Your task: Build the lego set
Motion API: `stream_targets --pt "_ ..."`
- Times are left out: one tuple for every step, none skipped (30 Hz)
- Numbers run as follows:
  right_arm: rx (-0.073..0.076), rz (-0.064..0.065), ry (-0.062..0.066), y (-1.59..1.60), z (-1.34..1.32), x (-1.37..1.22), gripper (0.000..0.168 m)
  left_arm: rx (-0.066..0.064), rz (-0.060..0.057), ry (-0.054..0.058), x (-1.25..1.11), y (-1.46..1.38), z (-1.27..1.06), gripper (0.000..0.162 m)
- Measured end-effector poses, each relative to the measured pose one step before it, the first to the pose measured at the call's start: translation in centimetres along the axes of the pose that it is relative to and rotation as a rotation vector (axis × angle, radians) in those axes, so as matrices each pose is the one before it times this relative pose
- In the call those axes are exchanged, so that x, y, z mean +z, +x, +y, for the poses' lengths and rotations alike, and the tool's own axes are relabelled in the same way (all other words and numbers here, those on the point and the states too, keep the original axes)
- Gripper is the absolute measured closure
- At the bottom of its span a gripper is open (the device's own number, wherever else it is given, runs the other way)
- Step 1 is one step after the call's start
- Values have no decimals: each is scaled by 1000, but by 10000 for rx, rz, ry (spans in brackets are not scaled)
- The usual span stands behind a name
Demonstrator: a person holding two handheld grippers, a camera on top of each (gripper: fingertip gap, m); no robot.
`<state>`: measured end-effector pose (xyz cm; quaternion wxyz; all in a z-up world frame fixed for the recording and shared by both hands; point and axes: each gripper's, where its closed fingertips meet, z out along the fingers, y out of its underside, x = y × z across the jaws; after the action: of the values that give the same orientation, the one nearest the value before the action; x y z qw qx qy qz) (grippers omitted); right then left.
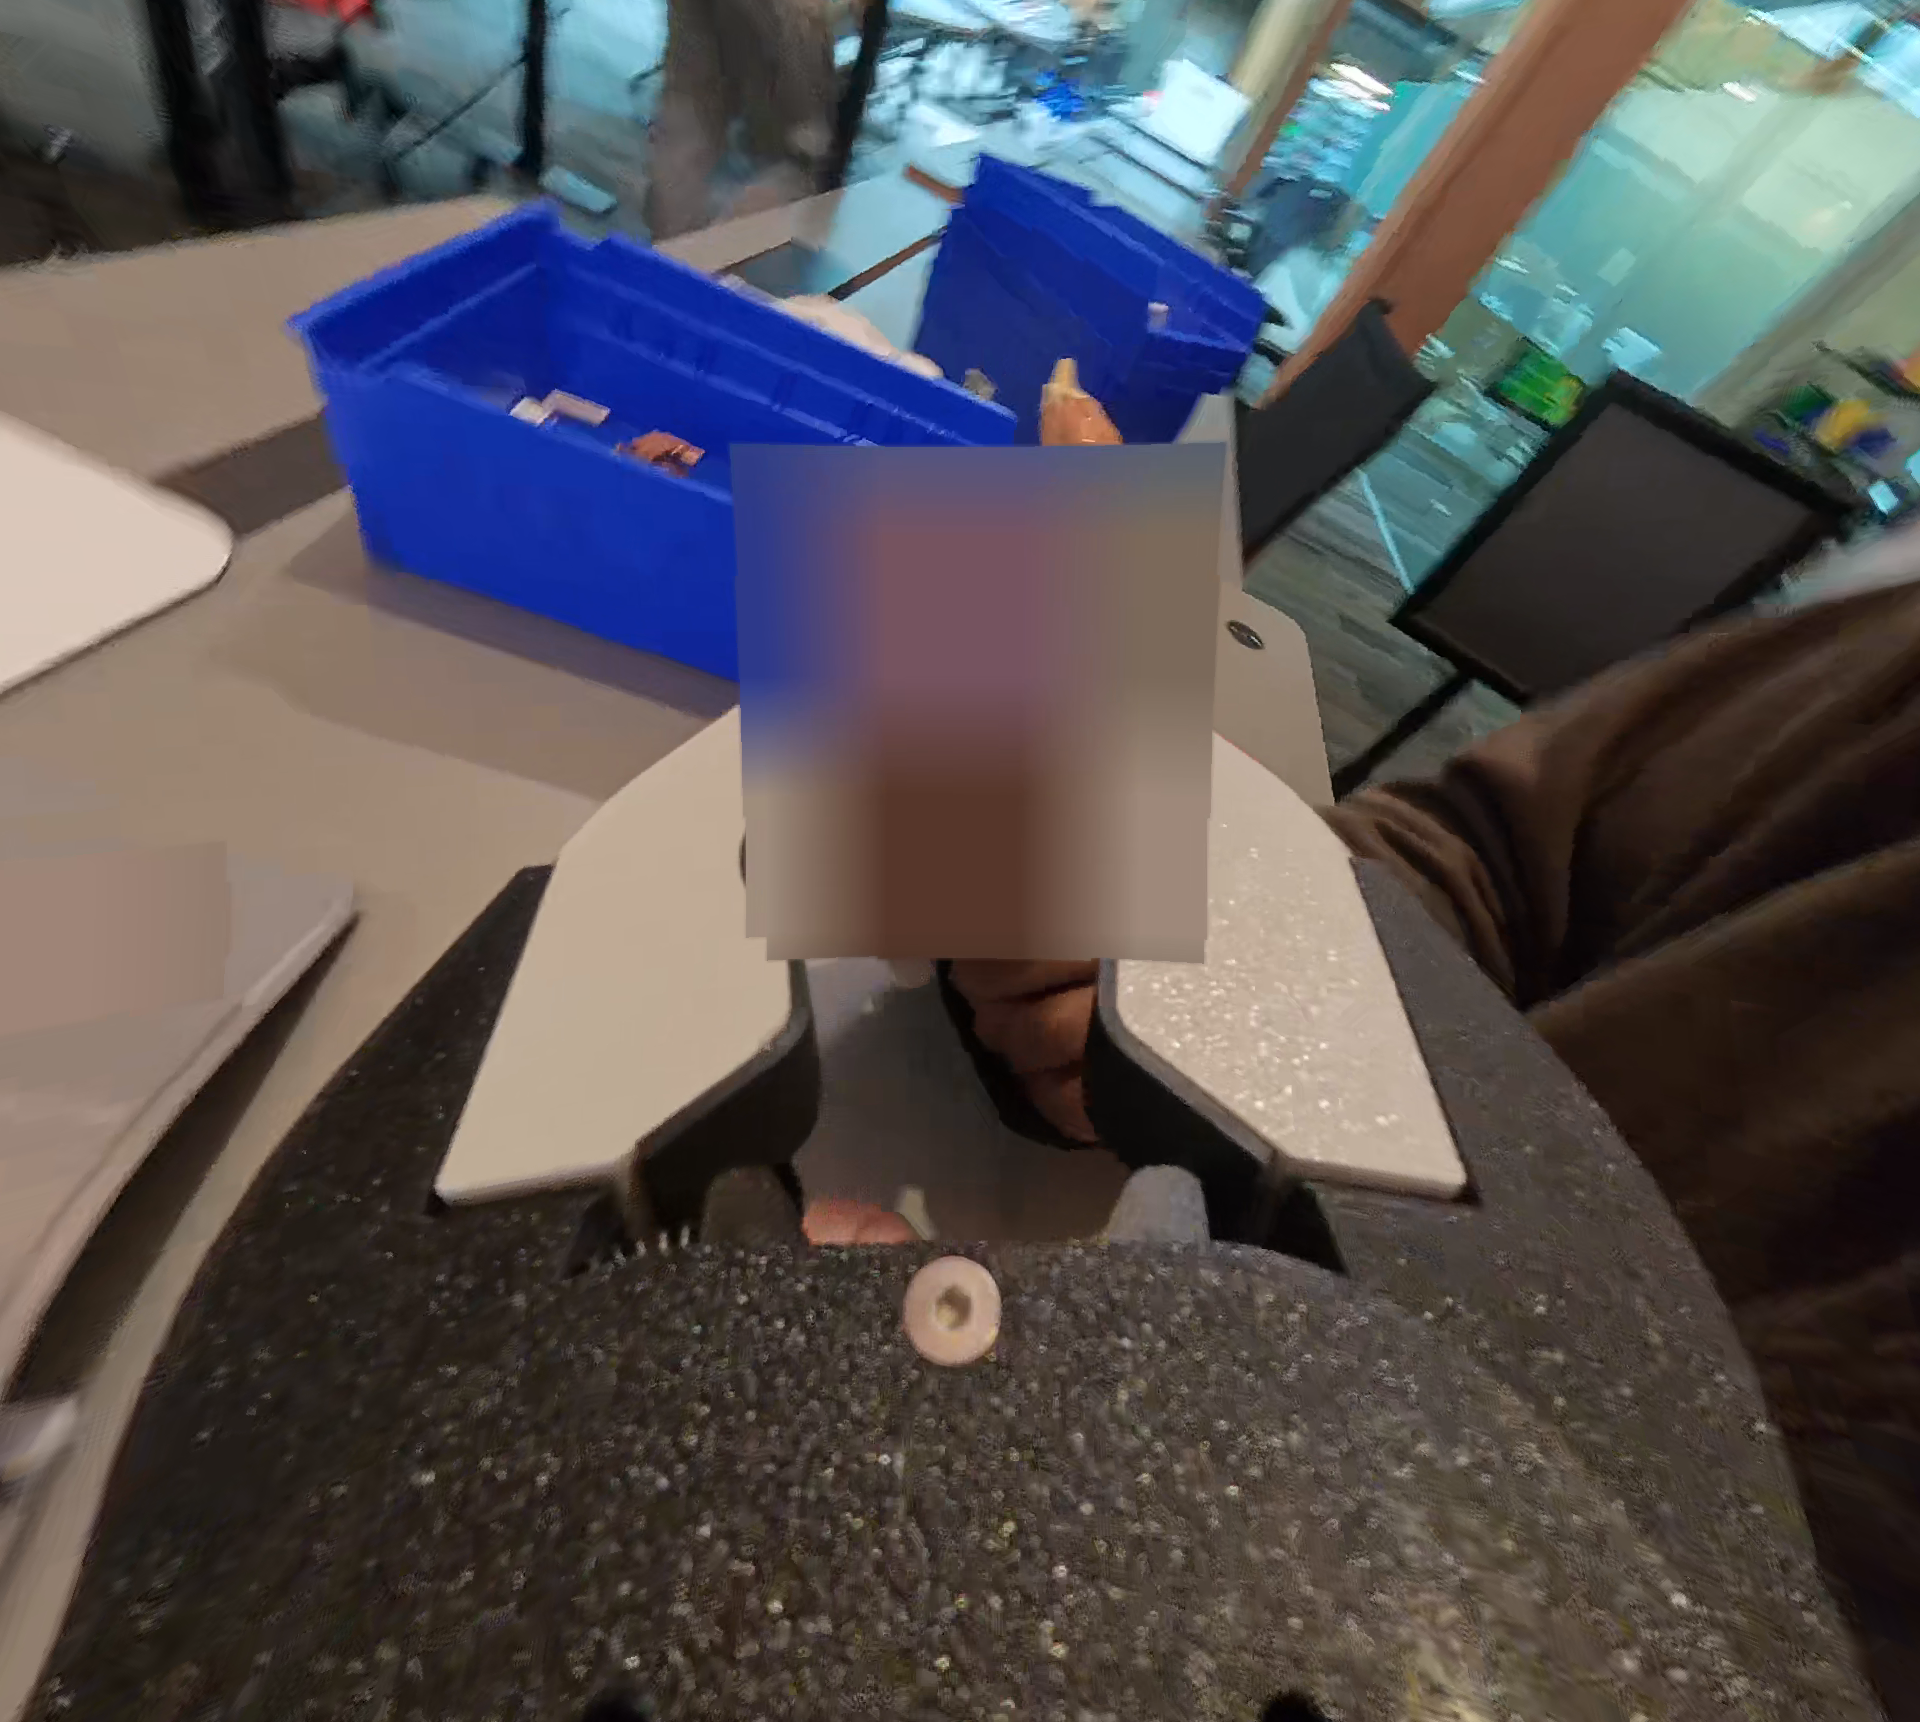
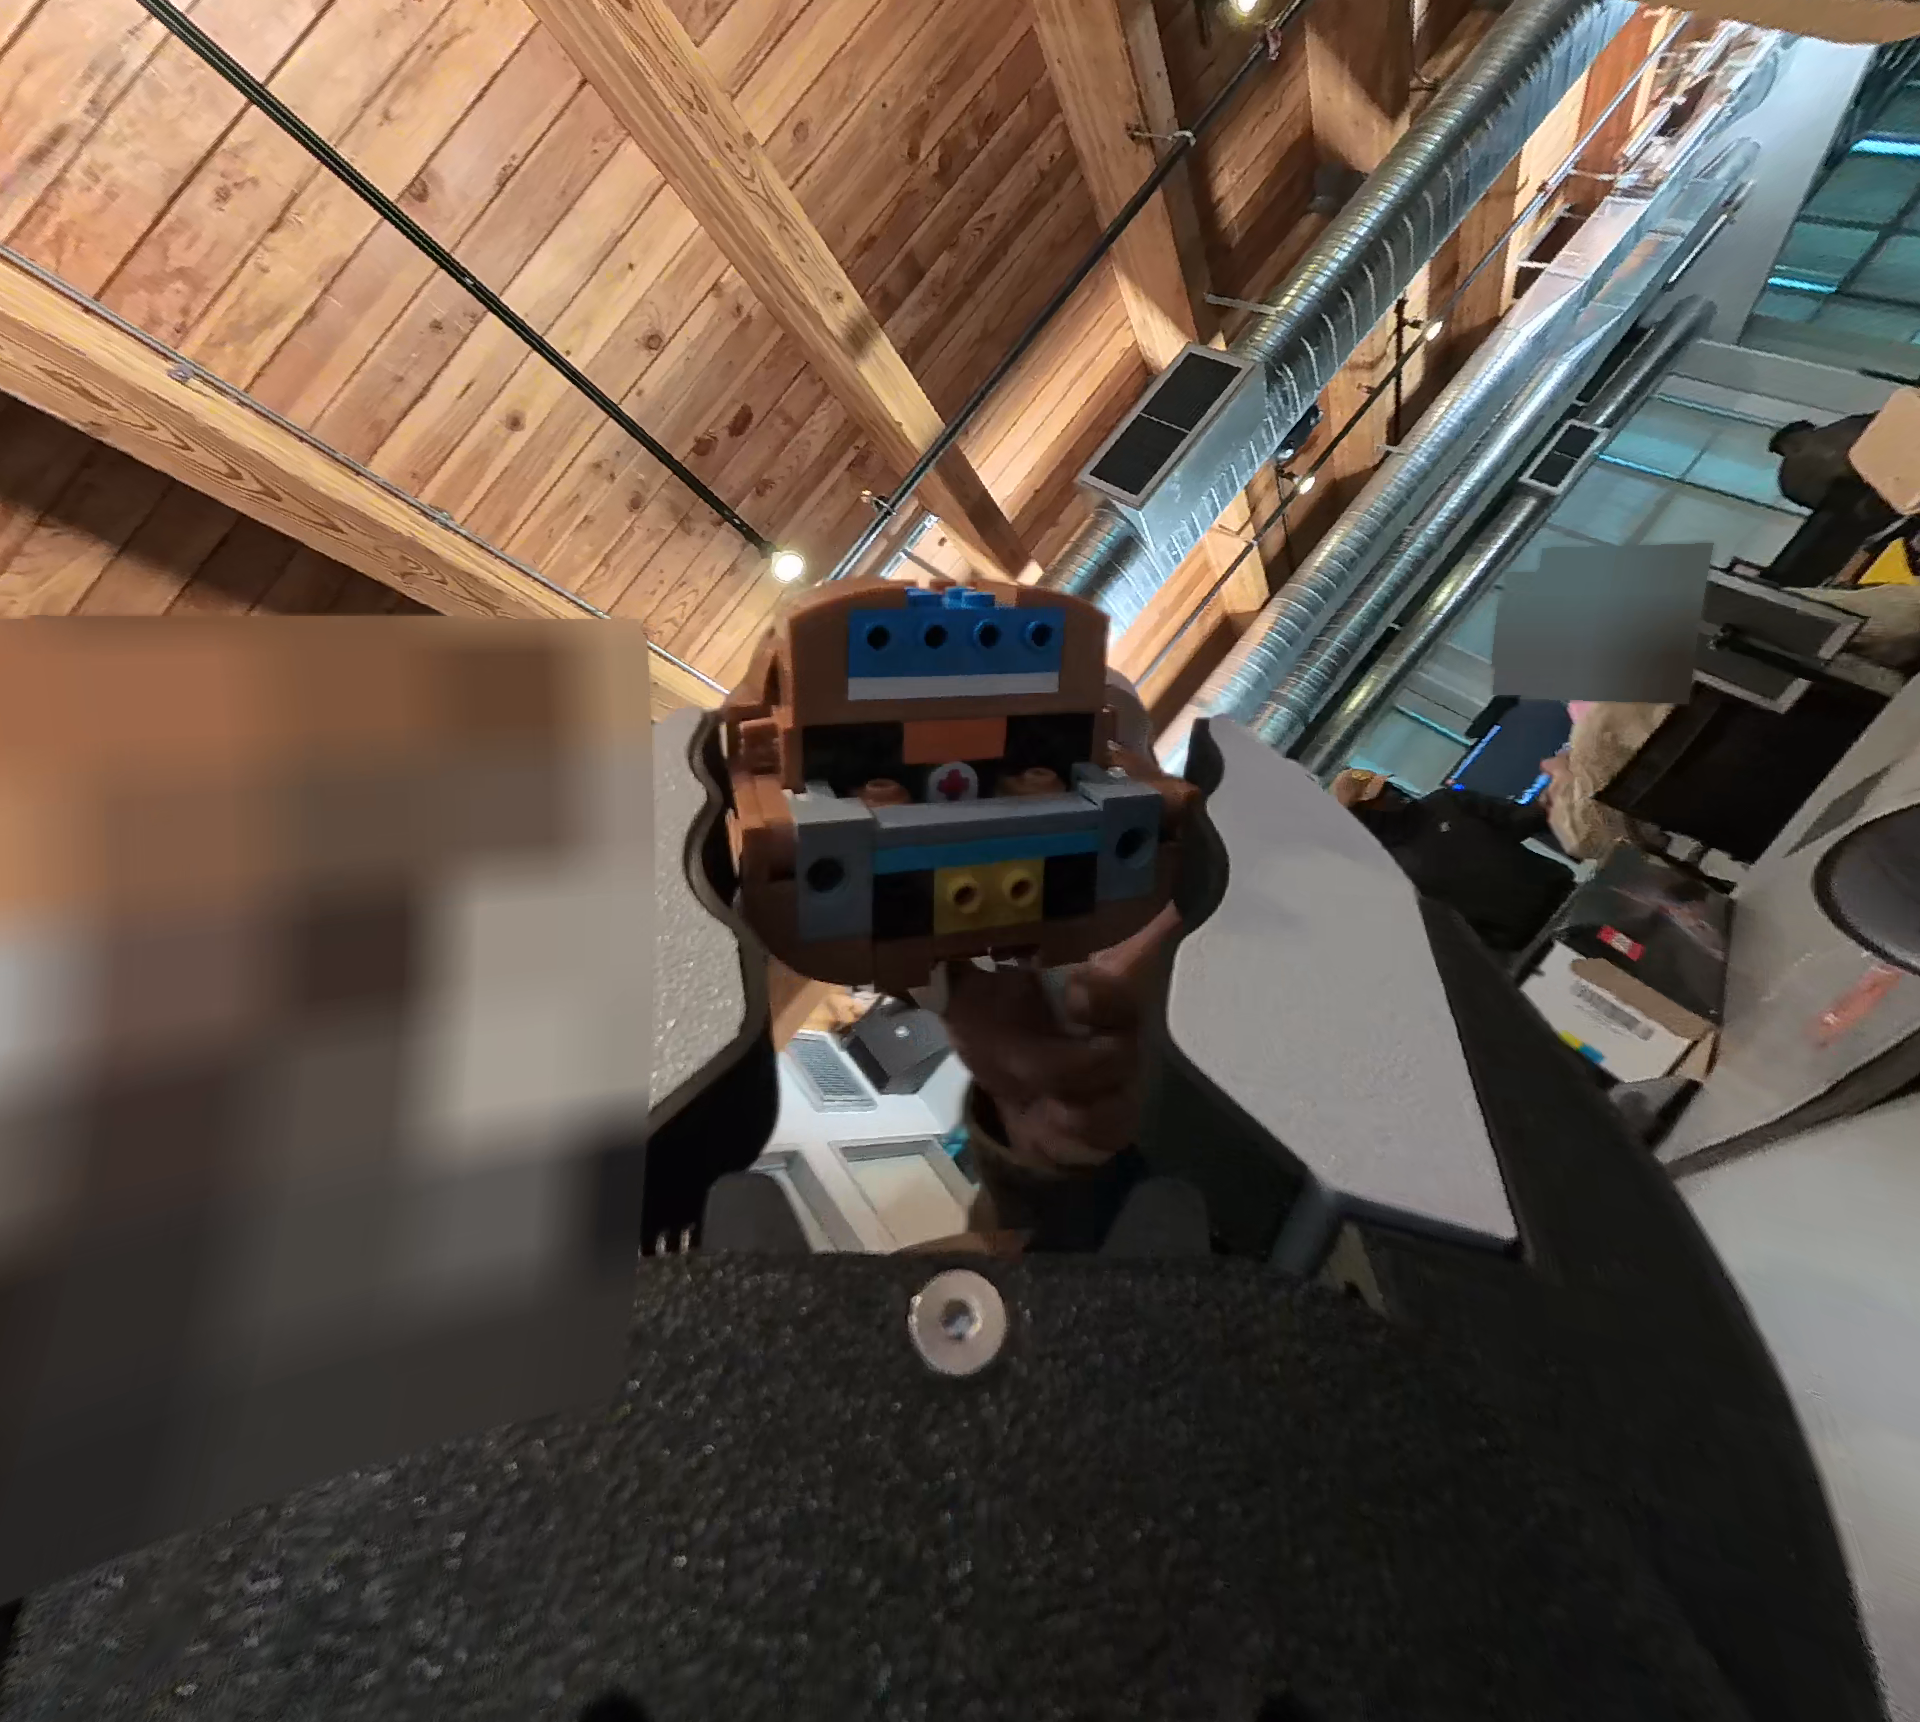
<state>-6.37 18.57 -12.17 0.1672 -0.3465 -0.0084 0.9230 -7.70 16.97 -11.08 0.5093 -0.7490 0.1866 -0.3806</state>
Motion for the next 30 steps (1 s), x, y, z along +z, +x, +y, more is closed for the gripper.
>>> stream_targets --pt "197 -137 3 -97 62 52 84 808 649 108 -253 364 484 100" --pt "225 -175 28 -128 66 51 84 757 491 175 -272 80 709 97" --pt "261 -180 21 -106 103 47 84 611 255 282 -232 -139 778 95" --pt "251 -145 17 -45 113 44 84 488 172 267 -67 -88 723 91" --pt "209 -117 29 -21 132 42 84 493 172 124 126 7 643 88" --pt "178 -107 12 3 138 51 84 501 147 13 279 57 582 85" --pt "166 -92 -13 38 168 59 84 472 78 -9 365 20 503 81" --pt "154 -92 -12 28 158 55 84 384 17 15 384 -43 399 78" --pt "125 -91 8 6 138 23 84 296 33 102 348 3 246 76" --pt "139 -94 -12 13 166 32 85 172 -16 242 273 -56 34 74" --pt "161 -92 -49 50 212 58 85 42 -32 274 211 -117 -44 73" --pt "152 -96 -66 43 228 61 85 -16 9 298 159 -62 -153 73" --pt "128 -79 -49 69 228 37 85 -25 13 344 104 -55 -259 73" --pt "139 -56 -48 118 226 53 85 -41 97 257 82 74 -197 73" --pt "175 -71 -52 134 241 49 85 -17 163 156 74 194 -125 73" --pt "203 -83 -61 123 237 42 84 63 127 83 66 187 -71 73" --pt "185 -67 -84 136 269 44 84 95 152 25 53 259 -38 73" --pt "147 -32 -121 162 310 45 85 100 148 -15 30 269 -19 73" --pt "122 -17 -114 171 305 44 85 78 136 25 4 250 -89 74" --pt "118 -6 -84 171 250 22 85 14 135 35 -22 230 -129 74" --pt "122 1 -51 185 194 15 84 -38 137 31 -23 217 -119 75" --pt "117 2 -23 180 144 -5 84 -39 122 2 -17 189 -76 76" --pt "91 21 -15 184 102 -10 85 -29 105 -31 25 205 10 77" --pt "55 40 -22 176 82 -14 85 -20 47 -46 54 129 53 77" --pt "14 -9 -19 42 62 0 85 -21 -12 -4 31 48 24 77" --pt "11 -4 -11 5 23 3 85 -66 -20 56 -12 -16 -44 77" --pt "6 10 -2 23 -8 -5 85 -81 -37 66 -12 -40 -48 77" --pt "-9 27 1 37 -21 -13 84 -73 -48 40 16 -67 -29 78" --pt "-19 40 -1 67 -18 -24 85 -65 -46 8 37 -48 38 78" --pt "6 39 18 72 -23 -31 84 -60 -51 -4 47 -51 55 78"
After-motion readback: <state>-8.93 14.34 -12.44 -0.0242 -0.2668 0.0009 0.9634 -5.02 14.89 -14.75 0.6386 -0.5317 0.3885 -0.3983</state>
